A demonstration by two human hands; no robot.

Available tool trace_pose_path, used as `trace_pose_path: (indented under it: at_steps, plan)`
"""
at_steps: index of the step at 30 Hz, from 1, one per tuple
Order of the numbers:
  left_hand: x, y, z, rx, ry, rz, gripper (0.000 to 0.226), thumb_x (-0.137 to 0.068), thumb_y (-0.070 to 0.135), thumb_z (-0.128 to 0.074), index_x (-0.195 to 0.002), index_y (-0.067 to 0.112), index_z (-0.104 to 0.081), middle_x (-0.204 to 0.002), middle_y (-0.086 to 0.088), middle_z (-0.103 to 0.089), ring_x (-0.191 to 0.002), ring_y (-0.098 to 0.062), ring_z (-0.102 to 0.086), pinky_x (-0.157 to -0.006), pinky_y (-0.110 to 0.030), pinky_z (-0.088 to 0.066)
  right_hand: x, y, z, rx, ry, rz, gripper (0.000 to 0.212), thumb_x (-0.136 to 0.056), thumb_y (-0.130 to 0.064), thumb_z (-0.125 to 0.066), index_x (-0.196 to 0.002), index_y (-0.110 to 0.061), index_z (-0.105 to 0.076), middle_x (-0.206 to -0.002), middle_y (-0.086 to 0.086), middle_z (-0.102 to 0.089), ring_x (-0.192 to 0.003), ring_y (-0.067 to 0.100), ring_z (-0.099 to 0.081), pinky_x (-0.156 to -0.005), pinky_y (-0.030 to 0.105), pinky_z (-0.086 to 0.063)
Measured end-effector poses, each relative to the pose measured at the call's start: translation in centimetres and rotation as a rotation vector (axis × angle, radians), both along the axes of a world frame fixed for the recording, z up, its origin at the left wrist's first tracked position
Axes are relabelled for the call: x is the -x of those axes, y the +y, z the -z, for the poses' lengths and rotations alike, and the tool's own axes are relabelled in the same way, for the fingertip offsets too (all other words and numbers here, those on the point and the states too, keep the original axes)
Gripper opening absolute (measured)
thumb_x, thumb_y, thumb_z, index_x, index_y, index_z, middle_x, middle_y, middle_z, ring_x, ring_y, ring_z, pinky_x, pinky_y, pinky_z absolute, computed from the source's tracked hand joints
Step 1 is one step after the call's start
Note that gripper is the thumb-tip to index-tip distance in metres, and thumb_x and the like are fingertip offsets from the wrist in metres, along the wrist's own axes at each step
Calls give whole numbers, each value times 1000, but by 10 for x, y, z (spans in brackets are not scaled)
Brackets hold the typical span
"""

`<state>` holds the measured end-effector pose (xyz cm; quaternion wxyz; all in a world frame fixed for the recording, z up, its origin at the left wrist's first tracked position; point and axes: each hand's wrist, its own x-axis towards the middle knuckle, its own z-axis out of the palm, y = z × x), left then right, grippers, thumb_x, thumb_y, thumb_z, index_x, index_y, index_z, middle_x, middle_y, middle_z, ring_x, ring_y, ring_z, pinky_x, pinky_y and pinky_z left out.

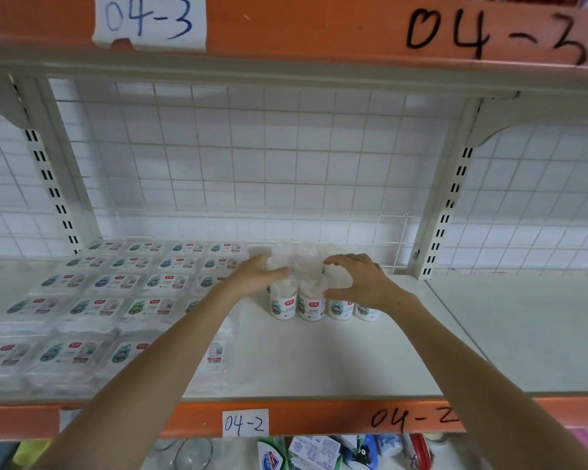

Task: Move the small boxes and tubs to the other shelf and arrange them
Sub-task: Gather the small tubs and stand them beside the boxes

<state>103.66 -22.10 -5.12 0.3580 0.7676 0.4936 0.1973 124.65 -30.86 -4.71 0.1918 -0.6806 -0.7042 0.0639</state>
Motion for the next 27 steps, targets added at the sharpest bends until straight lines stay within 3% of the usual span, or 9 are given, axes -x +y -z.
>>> trace_pose_path:
  at_steps: [4, 8, 10, 14, 18, 22, 27]
  plan:
    - [-8, 4, 3, 11, 59, -22, 58, -93, 45, -45, -136, 6, -40, -139, -8, -44, -123, -22, -45, -96, -31, -37, -9, -5, -3, 7, -5, 11, 58, -79, -45, -66, -131, -33, -43, -134, -8, -47, -128, 19, -31, -108, 42, -24]
    - [-12, 5, 3, -15, 78, 1, 48, -94, 40, -45, -125, 4, -48, -114, -2, -52, -98, -14, -46, -79, -26, -35, -9, -5, 1, 7, 7, 2, 54, -80, -42, -66, -129, -32, -45, -130, -8, -49, -126, 18, -32, -107, 39, -23]
    - [-12, 5, 3, -21, 81, 2, 51, -94, 40, -46, -128, 3, -47, -125, -7, -53, -101, -15, -48, -81, -27, -36, -7, -4, 5, 9, 12, -7, 53, -80, -41, -66, -128, -33, -47, -129, -8, -50, -126, 17, -32, -106, 37, -22]
    - [-8, 0, 1, -77, 74, 24, 59, -93, 38, -49, -142, 8, -33, -148, -8, -34, -133, -22, -35, -106, -32, -29, -3, -2, 8, -10, -4, -20, 50, -81, -44, -64, -127, -34, -48, -129, -9, -51, -126, 18, -33, -105, 37, -22]
    - [0, -7, -5, -365, 80, 105, 47, -87, 28, -61, -130, 11, -50, -134, -8, -49, -121, -21, -47, -98, -28, -34, 10, -1, 10, -73, -78, -38, 44, -83, -46, -61, -124, -35, -52, -131, -8, -50, -127, 17, -34, -105, 36, -21]
    - [7, -13, 1, -405, 130, 199, 34, -85, 23, -64, -117, 14, -61, -116, -5, -58, -108, -18, -54, -83, -21, -35, 20, 3, 13, -101, -117, -19, 32, -86, -38, -58, -118, -31, -57, -126, -5, -54, -120, 18, -40, -101, 35, -25]
    - [6, -16, 6, -485, 124, 166, 27, -87, 20, -62, -112, 12, -64, -117, -6, -57, -109, -20, -53, -82, -17, -32, 24, 2, 17, -103, -121, -10, 33, -87, -34, -58, -119, -28, -55, -126, -3, -53, -120, 19, -41, -101, 34, -28]
